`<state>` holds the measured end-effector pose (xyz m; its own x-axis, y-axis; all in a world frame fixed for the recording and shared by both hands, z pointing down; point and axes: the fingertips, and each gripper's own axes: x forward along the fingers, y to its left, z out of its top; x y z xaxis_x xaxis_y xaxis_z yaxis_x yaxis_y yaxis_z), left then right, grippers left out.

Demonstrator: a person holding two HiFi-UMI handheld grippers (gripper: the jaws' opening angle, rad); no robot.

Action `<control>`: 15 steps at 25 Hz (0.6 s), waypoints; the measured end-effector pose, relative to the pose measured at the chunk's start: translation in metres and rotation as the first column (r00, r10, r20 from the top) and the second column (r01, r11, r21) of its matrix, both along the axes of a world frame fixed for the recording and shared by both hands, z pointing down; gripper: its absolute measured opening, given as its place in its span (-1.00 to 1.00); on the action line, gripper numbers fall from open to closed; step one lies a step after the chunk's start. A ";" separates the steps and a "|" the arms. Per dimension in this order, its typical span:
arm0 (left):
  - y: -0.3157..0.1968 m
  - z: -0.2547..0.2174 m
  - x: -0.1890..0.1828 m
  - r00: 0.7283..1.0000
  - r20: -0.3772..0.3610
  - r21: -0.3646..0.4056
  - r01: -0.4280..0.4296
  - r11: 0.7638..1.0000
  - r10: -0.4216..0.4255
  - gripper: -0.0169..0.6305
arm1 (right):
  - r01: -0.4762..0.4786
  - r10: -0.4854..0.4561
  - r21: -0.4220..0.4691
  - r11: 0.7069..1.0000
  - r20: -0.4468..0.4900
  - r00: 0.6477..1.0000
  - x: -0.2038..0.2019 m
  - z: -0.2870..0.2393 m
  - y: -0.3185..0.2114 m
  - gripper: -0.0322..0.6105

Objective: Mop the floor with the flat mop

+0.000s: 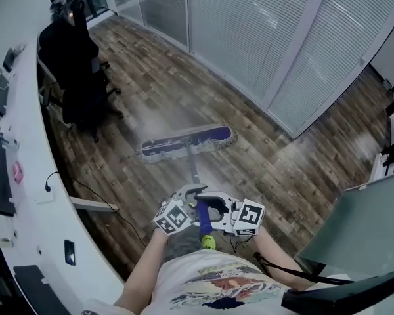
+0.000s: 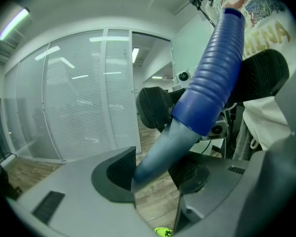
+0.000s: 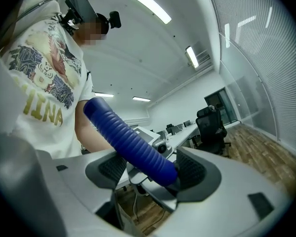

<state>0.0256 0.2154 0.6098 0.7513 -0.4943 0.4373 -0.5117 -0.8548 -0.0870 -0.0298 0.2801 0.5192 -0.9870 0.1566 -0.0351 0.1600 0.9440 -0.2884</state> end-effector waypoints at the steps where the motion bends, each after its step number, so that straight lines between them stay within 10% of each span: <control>1: 0.009 0.000 0.004 1.000 0.002 -0.001 0.003 1.000 -0.003 -0.42 | 0.007 -0.007 0.001 1.000 0.003 1.000 0.004 0.000 0.009 -0.03; 15: 0.015 0.006 -0.005 1.000 0.007 0.027 0.004 1.000 -0.004 -0.43 | 0.085 -0.085 0.014 0.996 -0.003 0.996 -0.006 0.010 0.020 -0.02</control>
<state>0.0205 0.2306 0.6158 0.7463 -0.5091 0.4287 -0.5144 -0.8499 -0.1139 -0.0362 0.2998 0.5288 -0.9703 0.2402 -0.0302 0.2390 0.9309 -0.2761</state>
